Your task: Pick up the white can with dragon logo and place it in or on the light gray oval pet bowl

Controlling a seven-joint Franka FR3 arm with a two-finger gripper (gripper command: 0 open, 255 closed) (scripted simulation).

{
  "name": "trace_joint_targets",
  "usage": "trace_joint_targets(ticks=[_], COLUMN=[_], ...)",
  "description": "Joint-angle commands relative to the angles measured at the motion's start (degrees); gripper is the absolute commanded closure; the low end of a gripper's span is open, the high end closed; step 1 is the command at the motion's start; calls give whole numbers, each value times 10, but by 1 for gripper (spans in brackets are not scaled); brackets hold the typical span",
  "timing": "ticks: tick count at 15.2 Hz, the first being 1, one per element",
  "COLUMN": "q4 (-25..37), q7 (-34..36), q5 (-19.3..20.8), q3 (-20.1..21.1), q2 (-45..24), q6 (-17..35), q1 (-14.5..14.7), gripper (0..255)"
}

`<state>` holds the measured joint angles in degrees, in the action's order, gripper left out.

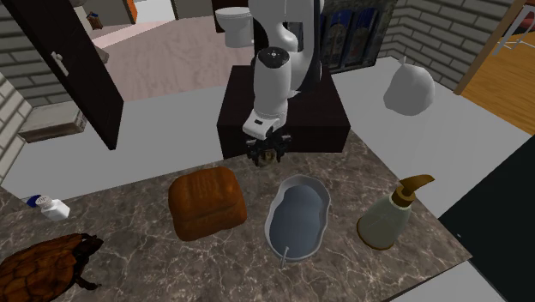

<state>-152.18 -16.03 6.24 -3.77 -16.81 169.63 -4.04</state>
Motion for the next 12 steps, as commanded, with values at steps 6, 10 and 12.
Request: trace_joint_targets(ticks=[6, 10, 12], q4=[-14, -19, -20], q7=[-6, -9, -11], q5=[-4, -7, -8], q3=[3, 4, 5], q2=[73, 113, 133], q6=[-59, -95, -113], q1=[-3, -3, -3], gripper=[255, 255, 255])
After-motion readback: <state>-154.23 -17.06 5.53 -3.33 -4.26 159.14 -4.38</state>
